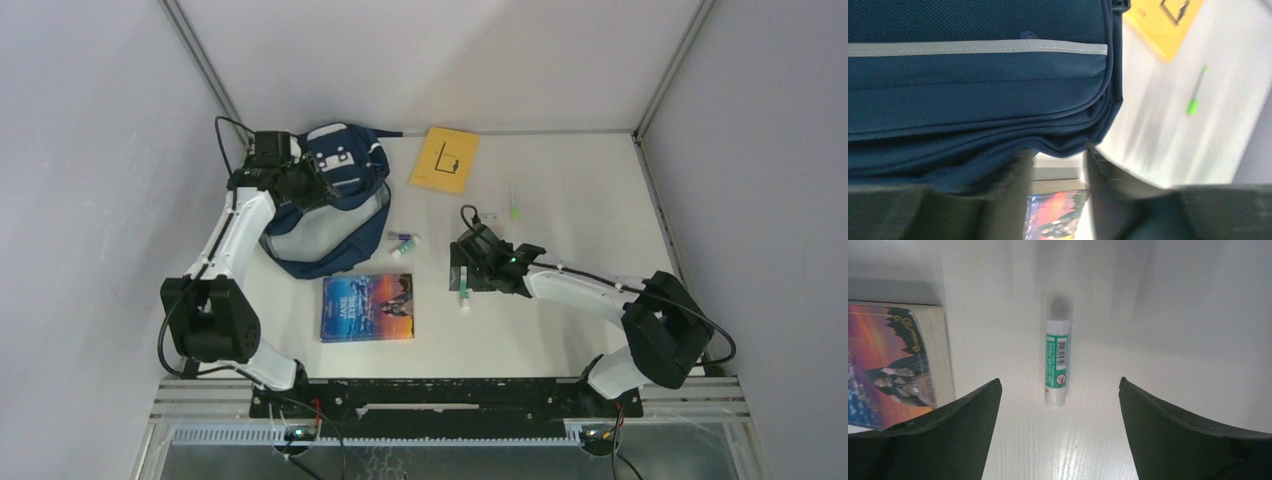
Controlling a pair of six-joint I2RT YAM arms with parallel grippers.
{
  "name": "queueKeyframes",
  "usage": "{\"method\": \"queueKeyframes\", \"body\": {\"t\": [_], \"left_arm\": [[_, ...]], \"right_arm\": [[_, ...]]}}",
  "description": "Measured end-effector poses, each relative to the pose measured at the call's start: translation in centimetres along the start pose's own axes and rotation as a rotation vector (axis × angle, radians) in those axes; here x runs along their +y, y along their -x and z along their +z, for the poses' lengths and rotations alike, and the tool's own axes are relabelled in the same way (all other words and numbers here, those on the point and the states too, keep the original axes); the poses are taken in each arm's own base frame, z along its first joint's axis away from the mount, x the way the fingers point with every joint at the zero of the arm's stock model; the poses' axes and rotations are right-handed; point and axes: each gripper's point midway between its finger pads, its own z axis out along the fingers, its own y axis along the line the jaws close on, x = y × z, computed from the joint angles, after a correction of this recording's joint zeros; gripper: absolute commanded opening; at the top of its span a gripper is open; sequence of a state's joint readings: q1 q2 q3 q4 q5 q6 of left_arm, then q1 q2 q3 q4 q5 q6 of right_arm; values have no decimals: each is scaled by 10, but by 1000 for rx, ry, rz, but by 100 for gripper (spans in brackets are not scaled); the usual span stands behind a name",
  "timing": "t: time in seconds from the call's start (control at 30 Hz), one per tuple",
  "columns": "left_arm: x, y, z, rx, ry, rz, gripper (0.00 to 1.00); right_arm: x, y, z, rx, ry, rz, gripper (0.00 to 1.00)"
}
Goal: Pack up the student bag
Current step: Adjust the student bag at the corner of the board.
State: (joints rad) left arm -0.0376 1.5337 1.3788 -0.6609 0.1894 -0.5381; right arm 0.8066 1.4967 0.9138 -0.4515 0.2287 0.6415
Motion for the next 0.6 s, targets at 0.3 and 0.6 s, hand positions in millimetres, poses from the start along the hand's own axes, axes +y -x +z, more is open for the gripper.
{"method": "queueKeyframes", "body": {"t": [0.3,0.6], "left_arm": [[26,-21,-21,-36,97,25,80],[113,-151,-42,63,273,-49,84]], "right_arm": [[19,12,-33,-55,103,23,95],[84,5,-45,-48,314,19,88]]}}
